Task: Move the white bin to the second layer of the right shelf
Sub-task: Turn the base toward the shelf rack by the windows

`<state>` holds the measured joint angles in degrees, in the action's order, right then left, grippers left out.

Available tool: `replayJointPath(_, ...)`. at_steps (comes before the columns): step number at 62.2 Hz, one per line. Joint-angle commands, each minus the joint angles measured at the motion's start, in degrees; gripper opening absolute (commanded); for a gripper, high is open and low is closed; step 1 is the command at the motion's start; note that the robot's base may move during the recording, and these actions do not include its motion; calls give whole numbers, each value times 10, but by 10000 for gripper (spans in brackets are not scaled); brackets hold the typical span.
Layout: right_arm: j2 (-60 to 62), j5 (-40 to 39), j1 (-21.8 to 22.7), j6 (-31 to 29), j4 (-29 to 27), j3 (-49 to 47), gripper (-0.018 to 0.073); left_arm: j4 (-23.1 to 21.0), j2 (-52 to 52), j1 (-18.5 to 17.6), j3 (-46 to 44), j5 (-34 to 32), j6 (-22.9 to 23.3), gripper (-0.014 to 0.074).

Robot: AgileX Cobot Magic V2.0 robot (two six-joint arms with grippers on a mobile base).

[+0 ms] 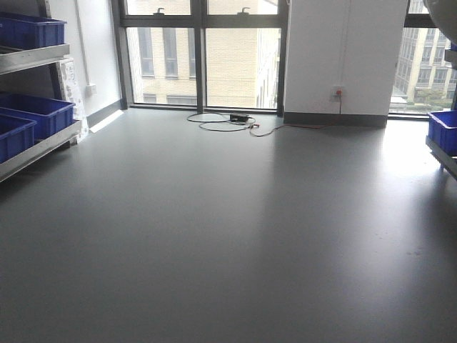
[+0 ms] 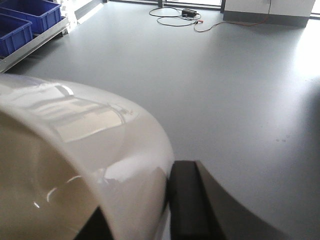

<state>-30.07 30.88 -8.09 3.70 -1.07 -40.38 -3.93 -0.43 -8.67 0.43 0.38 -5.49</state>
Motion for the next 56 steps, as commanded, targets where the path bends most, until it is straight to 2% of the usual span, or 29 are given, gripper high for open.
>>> replayJointPath(1, 0, -61, 3, -2, 1, -18, 52, -3, -8, -1, 19, -50, 4, 85)
replayJointPath(56, 0, -61, 3, -2, 1, -18, 52, -3, -8, -1, 19, -50, 4, 85)
